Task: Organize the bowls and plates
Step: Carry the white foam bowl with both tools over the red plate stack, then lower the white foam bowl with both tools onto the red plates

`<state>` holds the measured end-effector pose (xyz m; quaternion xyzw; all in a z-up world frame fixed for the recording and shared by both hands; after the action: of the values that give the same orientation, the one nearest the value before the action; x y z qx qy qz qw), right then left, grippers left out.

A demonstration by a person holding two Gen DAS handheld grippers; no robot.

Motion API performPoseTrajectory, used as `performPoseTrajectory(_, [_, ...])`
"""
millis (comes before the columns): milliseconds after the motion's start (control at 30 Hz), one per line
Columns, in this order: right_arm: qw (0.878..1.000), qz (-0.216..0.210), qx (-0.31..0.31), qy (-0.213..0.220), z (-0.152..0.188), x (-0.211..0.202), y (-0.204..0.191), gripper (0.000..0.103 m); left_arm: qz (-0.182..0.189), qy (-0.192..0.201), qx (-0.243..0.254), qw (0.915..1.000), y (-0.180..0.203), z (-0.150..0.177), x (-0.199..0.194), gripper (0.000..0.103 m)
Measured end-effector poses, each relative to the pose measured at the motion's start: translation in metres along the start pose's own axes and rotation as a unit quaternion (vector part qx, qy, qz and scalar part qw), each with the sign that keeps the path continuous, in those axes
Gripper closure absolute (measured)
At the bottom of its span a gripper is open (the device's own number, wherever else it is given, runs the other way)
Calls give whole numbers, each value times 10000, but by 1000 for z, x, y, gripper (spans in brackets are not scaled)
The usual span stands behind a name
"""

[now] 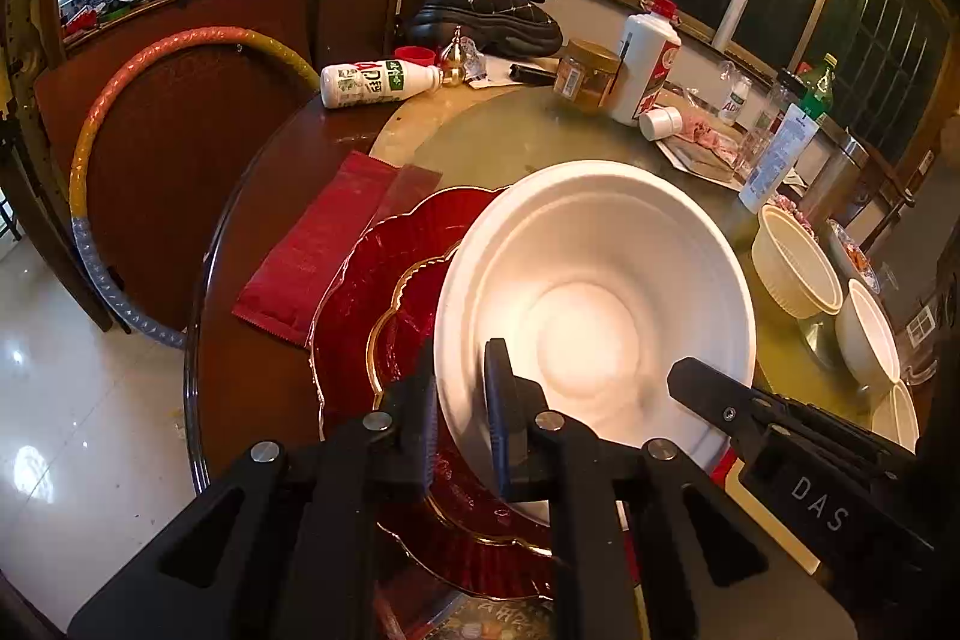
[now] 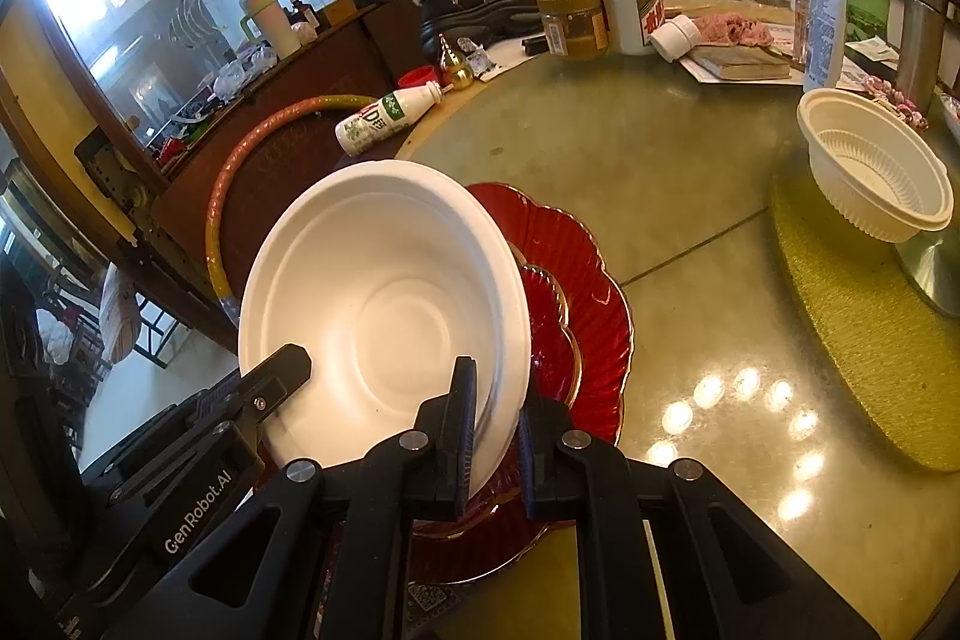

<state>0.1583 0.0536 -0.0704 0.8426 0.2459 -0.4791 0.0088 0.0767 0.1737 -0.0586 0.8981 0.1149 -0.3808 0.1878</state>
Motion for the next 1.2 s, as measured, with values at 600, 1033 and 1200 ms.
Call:
performPoseTrajectory(600, [9999, 14, -17, -140, 2, 8, 0, 91, -82, -96, 81, 9999, -2, 5, 5, 91])
performPoseTrajectory(1033, [9997, 42, -51, -236, 2, 12, -1, 91, -132, -154, 106, 9997, -6, 6, 7, 91])
performPoseTrajectory(1200, [9996, 55, -60, -277, 3, 13, -1, 91, -138, -185, 107, 9997, -7, 6, 8, 91])
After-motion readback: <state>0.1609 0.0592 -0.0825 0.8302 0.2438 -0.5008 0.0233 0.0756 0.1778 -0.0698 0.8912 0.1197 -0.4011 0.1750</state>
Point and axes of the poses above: each gripper's, at about its wrist camera, not at the fingertips, and x roughly the way its jaws point, y to its right, z to its underside, the point moved 4 cm from there along x, roughly the way its jaws point, and after that the axes turned 4 degrees about z, right-handed, at the moved point
